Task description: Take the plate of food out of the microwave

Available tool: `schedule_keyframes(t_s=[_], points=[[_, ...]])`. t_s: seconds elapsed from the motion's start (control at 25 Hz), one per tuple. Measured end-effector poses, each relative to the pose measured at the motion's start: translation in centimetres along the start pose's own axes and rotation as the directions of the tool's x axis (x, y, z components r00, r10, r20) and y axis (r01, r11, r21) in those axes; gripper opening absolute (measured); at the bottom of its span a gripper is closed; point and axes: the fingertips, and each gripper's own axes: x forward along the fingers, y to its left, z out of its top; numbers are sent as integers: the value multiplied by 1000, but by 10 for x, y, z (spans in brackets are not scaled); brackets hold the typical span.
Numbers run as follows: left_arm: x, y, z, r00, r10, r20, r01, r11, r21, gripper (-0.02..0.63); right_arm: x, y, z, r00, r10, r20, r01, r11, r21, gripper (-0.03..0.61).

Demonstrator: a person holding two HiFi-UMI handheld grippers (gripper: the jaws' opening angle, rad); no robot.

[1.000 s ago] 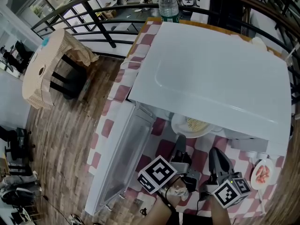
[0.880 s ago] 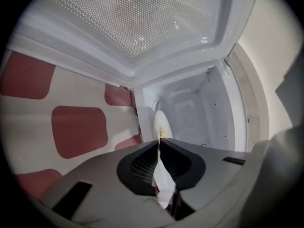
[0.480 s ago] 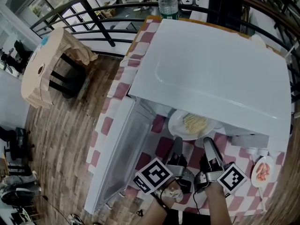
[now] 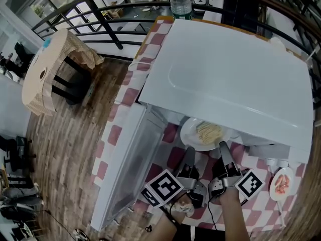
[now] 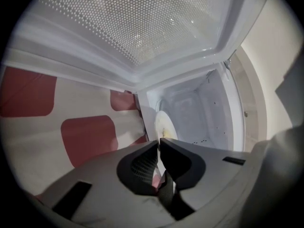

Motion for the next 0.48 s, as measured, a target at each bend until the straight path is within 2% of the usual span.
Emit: schedule_keyframes(t_s=[0.16, 0.48], points=[[1, 1, 1, 1000, -4, -4, 4, 1000, 5, 46, 7, -1, -2, 1000, 7, -1, -7, 1000, 14, 123], [3, 5, -1, 1000, 3, -23, -2, 1000, 19, 46, 11, -4, -2, 999, -35, 7, 35, 999, 5, 21]])
